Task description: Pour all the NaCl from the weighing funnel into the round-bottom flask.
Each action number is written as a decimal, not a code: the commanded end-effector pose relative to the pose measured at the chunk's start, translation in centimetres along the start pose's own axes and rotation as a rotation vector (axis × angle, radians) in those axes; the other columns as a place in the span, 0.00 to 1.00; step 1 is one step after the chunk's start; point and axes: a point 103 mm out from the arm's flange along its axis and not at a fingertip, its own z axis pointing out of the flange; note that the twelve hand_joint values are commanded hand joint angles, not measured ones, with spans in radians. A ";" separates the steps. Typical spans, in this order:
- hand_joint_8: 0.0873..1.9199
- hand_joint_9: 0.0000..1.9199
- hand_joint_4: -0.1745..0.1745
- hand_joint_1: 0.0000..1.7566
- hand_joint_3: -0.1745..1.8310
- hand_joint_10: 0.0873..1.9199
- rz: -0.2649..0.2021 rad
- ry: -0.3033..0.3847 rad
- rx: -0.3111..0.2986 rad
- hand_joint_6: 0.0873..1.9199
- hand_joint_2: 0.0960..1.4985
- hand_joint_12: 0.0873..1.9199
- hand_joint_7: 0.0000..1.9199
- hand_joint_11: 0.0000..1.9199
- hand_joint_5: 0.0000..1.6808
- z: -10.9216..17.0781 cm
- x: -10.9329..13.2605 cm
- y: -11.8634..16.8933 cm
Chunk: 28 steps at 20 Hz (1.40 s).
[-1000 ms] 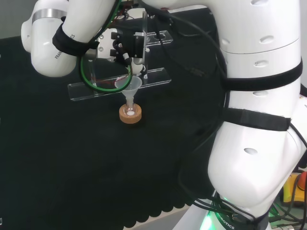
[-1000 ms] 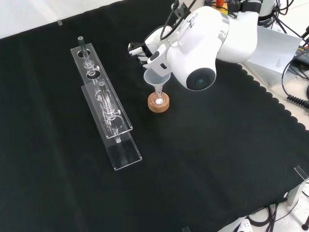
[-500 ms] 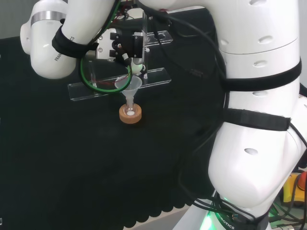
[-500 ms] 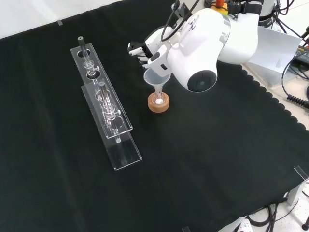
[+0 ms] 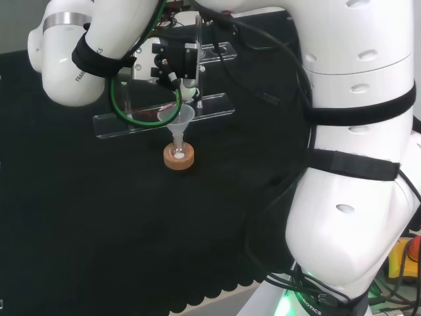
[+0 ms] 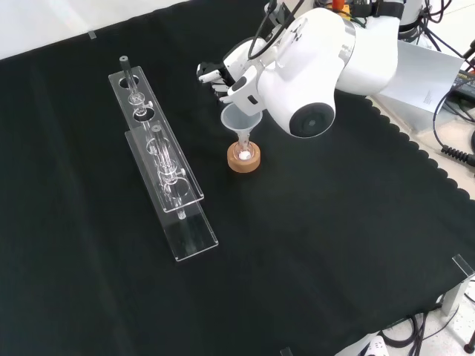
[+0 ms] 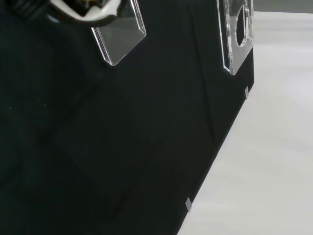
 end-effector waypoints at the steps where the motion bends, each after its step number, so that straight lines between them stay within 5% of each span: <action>1: 0.37 0.54 1.00 0.61 0.46 0.23 0.002 0.038 -0.011 0.53 0.44 0.60 0.47 0.32 0.64 0.1 -0.4 -0.2; 17: 0.37 0.54 1.00 0.61 0.46 0.23 0.008 0.305 -0.056 0.53 0.44 0.59 0.48 0.33 0.64 2.5 -2.3 -0.8; 28: 0.37 0.54 1.00 0.61 0.46 0.23 0.021 0.587 -0.079 0.53 0.44 0.59 0.48 0.34 0.64 6.4 -3.8 -0.3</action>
